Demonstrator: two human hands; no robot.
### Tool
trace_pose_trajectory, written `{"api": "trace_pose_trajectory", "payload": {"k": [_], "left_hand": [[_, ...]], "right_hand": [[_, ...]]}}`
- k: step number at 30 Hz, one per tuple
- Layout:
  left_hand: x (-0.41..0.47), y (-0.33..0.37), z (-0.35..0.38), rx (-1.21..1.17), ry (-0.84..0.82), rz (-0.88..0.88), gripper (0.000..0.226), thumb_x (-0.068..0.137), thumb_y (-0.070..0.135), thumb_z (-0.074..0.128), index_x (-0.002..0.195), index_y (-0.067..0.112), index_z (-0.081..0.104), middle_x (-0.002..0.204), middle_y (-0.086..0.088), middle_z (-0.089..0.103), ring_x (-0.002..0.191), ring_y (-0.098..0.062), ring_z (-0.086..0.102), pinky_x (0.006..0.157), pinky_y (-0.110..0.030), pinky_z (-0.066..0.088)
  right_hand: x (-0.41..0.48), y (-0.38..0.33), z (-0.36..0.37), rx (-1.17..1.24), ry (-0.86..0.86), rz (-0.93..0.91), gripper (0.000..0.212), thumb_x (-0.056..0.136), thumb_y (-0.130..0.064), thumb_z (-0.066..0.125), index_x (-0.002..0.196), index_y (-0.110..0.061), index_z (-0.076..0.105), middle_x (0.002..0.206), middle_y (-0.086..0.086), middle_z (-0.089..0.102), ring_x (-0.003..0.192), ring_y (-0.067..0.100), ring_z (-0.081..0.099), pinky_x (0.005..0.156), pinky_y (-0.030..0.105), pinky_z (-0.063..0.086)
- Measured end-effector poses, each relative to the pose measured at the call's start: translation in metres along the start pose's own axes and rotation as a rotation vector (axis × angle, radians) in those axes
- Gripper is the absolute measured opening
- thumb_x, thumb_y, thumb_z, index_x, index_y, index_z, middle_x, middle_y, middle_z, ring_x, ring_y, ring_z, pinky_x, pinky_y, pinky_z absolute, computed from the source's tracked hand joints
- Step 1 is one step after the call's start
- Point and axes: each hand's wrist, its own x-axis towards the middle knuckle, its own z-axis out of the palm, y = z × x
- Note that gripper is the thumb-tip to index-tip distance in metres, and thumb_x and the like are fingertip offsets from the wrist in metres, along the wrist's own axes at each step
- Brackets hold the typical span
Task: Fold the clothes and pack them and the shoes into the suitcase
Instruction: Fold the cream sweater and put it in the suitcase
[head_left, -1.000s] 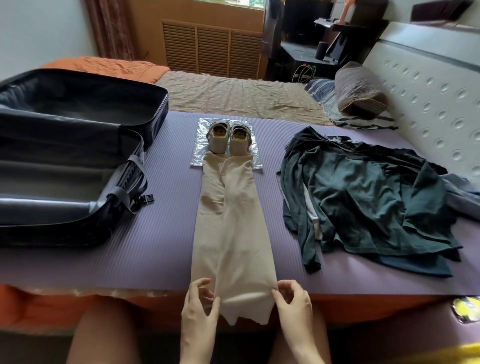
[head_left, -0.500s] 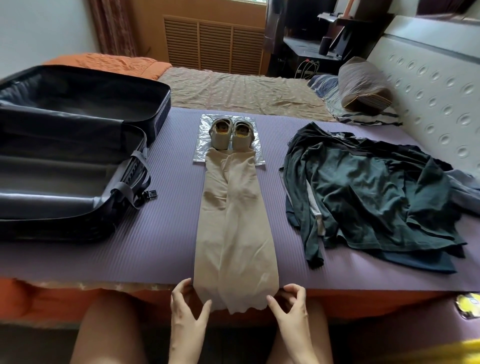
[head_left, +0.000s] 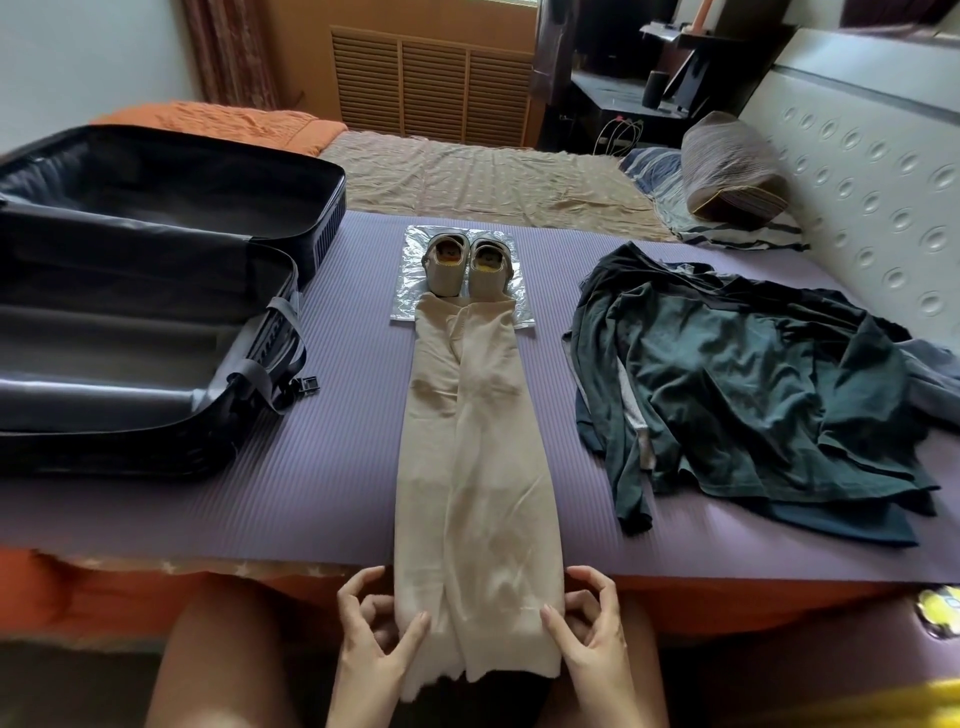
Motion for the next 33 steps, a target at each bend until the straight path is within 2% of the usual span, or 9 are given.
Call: {"api": "trace_pose_trajectory", "payload": {"k": [4, 8, 12, 17, 20, 23, 25, 30, 33], "left_hand": [[-0.009, 0.000, -0.006, -0.017, -0.028, -0.056, 0.080, 0.072, 0.003, 0.077, 0.118, 0.055, 0.037, 0.086, -0.007, 0.069, 0.072, -0.017, 0.070, 0.079, -0.026, 0.054], [-0.015, 0.002, -0.010, 0.015, -0.078, -0.095, 0.087, 0.075, 0.007, 0.076, 0.130, 0.052, 0.025, 0.075, -0.009, 0.069, 0.071, -0.015, 0.069, 0.087, -0.032, 0.051], [-0.021, 0.014, -0.012, 0.030, -0.081, -0.053, 0.077, 0.077, 0.006, 0.074, 0.127, 0.047, 0.034, 0.076, -0.010, 0.069, 0.074, -0.016, 0.070, 0.087, -0.031, 0.051], [0.003, 0.056, -0.010, -0.161, -0.061, -0.094, 0.044, 0.079, 0.008, 0.074, 0.110, 0.034, 0.056, 0.085, -0.012, 0.071, 0.083, -0.019, 0.070, 0.062, -0.027, 0.054], [0.039, 0.083, -0.005, -0.264, -0.087, -0.134, 0.019, 0.086, 0.009, 0.065, 0.104, 0.016, 0.064, 0.094, -0.012, 0.071, 0.084, -0.020, 0.070, 0.062, -0.027, 0.057], [0.078, 0.103, 0.004, -0.456, -0.105, -0.224, 0.017, 0.095, 0.005, 0.049, 0.111, 0.004, 0.055, 0.106, -0.019, 0.066, 0.085, -0.026, 0.069, 0.068, -0.030, 0.059], [0.099, 0.104, 0.007, -0.512, -0.051, -0.271, 0.026, 0.097, 0.004, 0.045, 0.122, 0.010, 0.042, 0.113, -0.019, 0.058, 0.090, -0.028, 0.065, 0.068, -0.032, 0.058], [0.106, 0.080, -0.001, 0.172, 0.070, 0.035, 0.038, 0.090, 0.010, 0.059, 0.126, 0.016, 0.050, 0.120, -0.001, 0.054, 0.109, -0.014, 0.054, 0.092, -0.029, 0.045], [0.102, 0.062, -0.004, 0.360, 0.136, 0.116, 0.045, 0.085, 0.017, 0.066, 0.127, 0.018, 0.050, 0.115, 0.001, 0.050, 0.109, -0.015, 0.049, 0.093, -0.032, 0.045]], "right_hand": [[-0.003, -0.005, -0.007, -0.023, -0.035, 0.006, 0.050, 0.075, 0.008, 0.072, 0.111, -0.022, 0.053, 0.081, 0.009, 0.062, 0.067, 0.015, 0.068, 0.068, 0.015, 0.049], [-0.007, -0.012, -0.009, -0.063, -0.069, 0.015, 0.053, 0.074, 0.006, 0.074, 0.110, -0.028, 0.056, 0.082, 0.007, 0.064, 0.063, 0.014, 0.066, 0.068, 0.020, 0.050], [-0.011, -0.022, -0.013, -0.050, -0.096, 0.013, 0.057, 0.074, 0.007, 0.074, 0.102, -0.041, 0.060, 0.079, 0.011, 0.067, 0.064, 0.019, 0.065, 0.068, 0.023, 0.051], [0.006, -0.069, -0.012, 0.179, -0.142, 0.062, 0.035, 0.079, 0.006, 0.069, 0.106, -0.015, 0.063, 0.082, 0.018, 0.069, 0.071, 0.020, 0.067, 0.058, 0.025, 0.052], [0.040, -0.100, -0.002, 0.328, -0.164, 0.138, 0.025, 0.083, 0.003, 0.064, 0.105, -0.008, 0.062, 0.086, 0.012, 0.071, 0.072, 0.020, 0.070, 0.055, 0.025, 0.055], [0.081, -0.116, 0.012, 0.439, -0.135, 0.210, 0.021, 0.091, -0.002, 0.055, 0.113, 0.000, 0.055, 0.101, 0.020, 0.066, 0.078, 0.026, 0.069, 0.066, 0.032, 0.060], [0.099, -0.114, 0.019, 0.347, -0.117, 0.191, 0.026, 0.095, -0.007, 0.053, 0.120, -0.003, 0.051, 0.110, 0.017, 0.060, 0.089, 0.027, 0.067, 0.069, 0.030, 0.059], [0.100, -0.087, 0.020, -0.171, -0.070, -0.031, 0.024, 0.090, -0.012, 0.062, 0.113, -0.019, 0.059, 0.113, -0.002, 0.062, 0.100, 0.005, 0.059, 0.085, 0.021, 0.050], [0.096, -0.077, 0.019, -0.324, -0.006, -0.098, 0.027, 0.087, -0.017, 0.066, 0.112, -0.024, 0.060, 0.102, -0.004, 0.064, 0.094, 0.006, 0.059, 0.078, 0.017, 0.047]]}}
